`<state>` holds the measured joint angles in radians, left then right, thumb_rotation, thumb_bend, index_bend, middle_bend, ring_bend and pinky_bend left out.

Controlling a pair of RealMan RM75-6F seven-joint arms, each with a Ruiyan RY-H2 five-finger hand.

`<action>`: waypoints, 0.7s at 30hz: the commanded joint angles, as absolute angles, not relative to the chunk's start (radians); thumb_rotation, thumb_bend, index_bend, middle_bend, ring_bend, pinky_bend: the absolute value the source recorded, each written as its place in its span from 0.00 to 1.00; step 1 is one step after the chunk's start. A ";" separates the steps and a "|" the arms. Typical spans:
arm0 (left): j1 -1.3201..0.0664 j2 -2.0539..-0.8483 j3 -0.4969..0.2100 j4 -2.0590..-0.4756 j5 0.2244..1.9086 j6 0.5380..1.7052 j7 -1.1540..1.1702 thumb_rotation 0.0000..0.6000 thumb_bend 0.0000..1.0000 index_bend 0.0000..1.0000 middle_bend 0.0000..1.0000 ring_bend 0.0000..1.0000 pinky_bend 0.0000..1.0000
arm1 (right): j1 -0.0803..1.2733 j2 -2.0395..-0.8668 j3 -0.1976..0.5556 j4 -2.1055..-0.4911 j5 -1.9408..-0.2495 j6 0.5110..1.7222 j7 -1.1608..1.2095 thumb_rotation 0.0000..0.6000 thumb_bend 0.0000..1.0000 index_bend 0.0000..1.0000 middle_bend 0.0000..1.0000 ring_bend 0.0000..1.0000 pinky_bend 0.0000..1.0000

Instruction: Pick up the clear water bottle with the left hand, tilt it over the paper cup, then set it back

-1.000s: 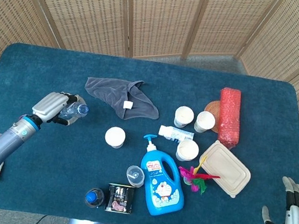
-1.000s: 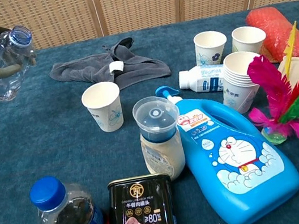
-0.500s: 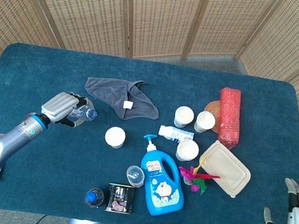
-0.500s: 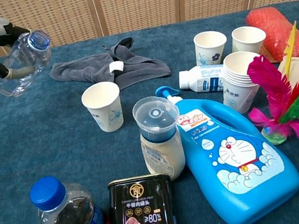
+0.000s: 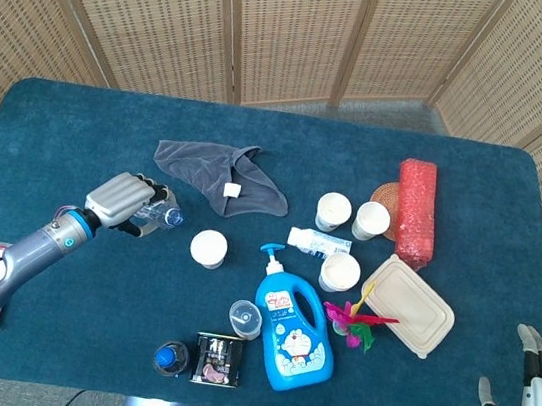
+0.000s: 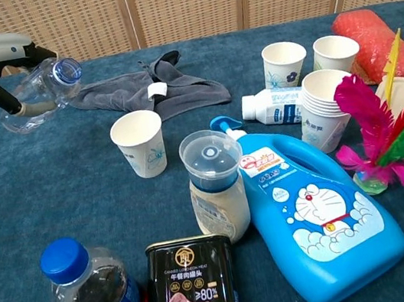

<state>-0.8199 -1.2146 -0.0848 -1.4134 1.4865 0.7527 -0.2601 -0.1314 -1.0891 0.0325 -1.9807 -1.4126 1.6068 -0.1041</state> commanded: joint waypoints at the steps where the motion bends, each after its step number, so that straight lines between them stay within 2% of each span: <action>1: -0.833 -1.201 -0.081 -1.424 1.483 0.735 -0.236 0.98 0.61 0.35 0.39 0.39 0.49 | -0.132 -1.090 0.033 -1.979 -1.411 1.607 -0.102 1.00 0.39 0.00 0.03 0.00 0.00; 21: -0.907 -1.203 -0.091 -1.451 1.426 0.650 -0.123 0.98 0.61 0.34 0.39 0.39 0.49 | -0.144 -1.103 0.031 -1.951 -1.404 1.608 -0.069 1.00 0.39 0.00 0.03 0.00 0.00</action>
